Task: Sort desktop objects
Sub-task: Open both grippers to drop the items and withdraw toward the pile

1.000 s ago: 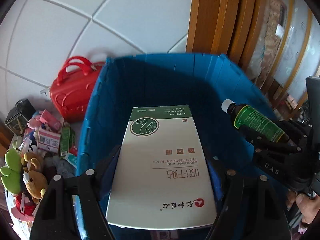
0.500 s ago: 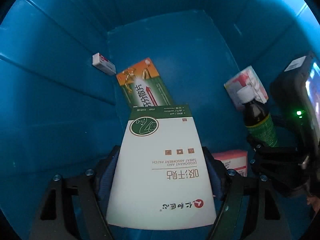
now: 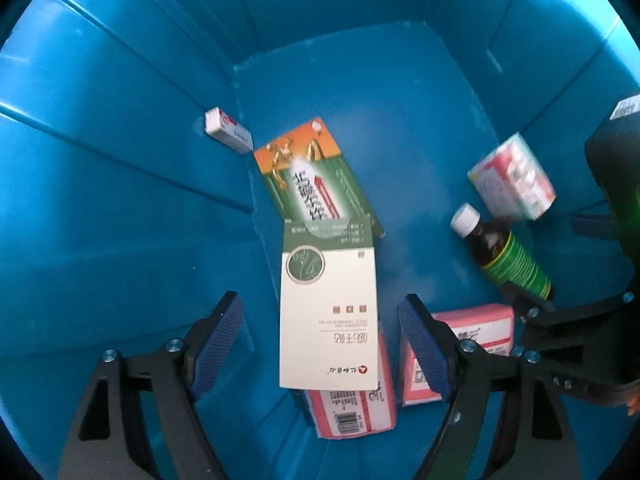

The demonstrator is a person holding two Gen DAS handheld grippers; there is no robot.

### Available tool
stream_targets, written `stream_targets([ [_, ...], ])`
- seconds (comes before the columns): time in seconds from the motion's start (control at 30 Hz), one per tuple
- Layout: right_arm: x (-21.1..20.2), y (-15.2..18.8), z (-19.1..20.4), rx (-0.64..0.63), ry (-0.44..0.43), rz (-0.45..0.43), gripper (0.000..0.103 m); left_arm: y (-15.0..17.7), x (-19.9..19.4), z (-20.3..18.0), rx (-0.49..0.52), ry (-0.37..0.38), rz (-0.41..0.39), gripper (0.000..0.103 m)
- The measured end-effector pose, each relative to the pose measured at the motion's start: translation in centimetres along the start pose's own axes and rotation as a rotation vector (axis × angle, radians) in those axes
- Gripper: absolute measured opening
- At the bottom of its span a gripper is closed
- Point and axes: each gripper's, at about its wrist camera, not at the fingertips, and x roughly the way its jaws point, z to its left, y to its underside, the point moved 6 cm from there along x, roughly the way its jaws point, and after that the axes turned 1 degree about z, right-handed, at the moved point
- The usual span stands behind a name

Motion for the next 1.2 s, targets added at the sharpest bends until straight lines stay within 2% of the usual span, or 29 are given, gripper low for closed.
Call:
stream_targets([
  [0.1, -2.9, -0.3, -0.3, 0.013, -0.012, -0.083, 0.092, -0.4, -1.5, 0.6, -0.015, 0.009, -0.060, 0.080],
  [0.23, -8.2, 0.7, -0.1, -0.026, -0.032, -0.194, 0.098, -0.7, -5.3, 1.6, -0.055, 0.021, -0.182, 0.080],
  [0.3, -11.4, -0.4, 0.0, -0.051, -0.021, -0.257, 0.101, -0.4, -7.6, 2.2, -0.071, 0.036, -0.236, 0.080],
  [0.43, -17.3, 1.8, 1.0, -0.076, 0.015, -0.418, 0.102, 1.0, -12.3, 3.5, -0.099, 0.085, -0.362, 0.080],
  [0.53, -19.9, 4.2, 1.6, -0.076, 0.025, -0.523, 0.103, 3.0, -16.3, 4.6, -0.112, 0.122, -0.492, 0.081],
  [0.6, -20.9, 5.2, 1.8, -0.070, 0.023, -0.586, 0.103, 4.4, -18.5, 5.6, -0.126, 0.121, -0.580, 0.082],
  [0.73, -24.3, 7.1, 3.4, -0.049, -0.035, -0.745, 0.103, 7.9, -22.7, 8.3, -0.184, 0.037, -0.757, 0.084],
  [0.83, -26.2, 8.0, 5.6, -0.052, -0.087, -0.860, 0.103, 11.2, -24.8, 10.7, -0.232, -0.029, -0.865, 0.096],
  [0.9, -27.3, 8.4, 7.6, -0.058, -0.117, -0.930, 0.103, 13.5, -25.6, 12.5, -0.264, -0.063, -0.920, 0.098],
  [1.1, -29.8, 9.1, 15.0, -0.134, -0.196, -1.114, 0.103, 20.5, -26.4, 19.9, -0.400, -0.209, -1.030, 0.098],
  [1.2, -31.4, 9.3, 18.9, -0.152, -0.254, -1.200, 0.103, 23.8, -25.5, 24.4, -0.478, -0.245, -1.027, 0.098],
])
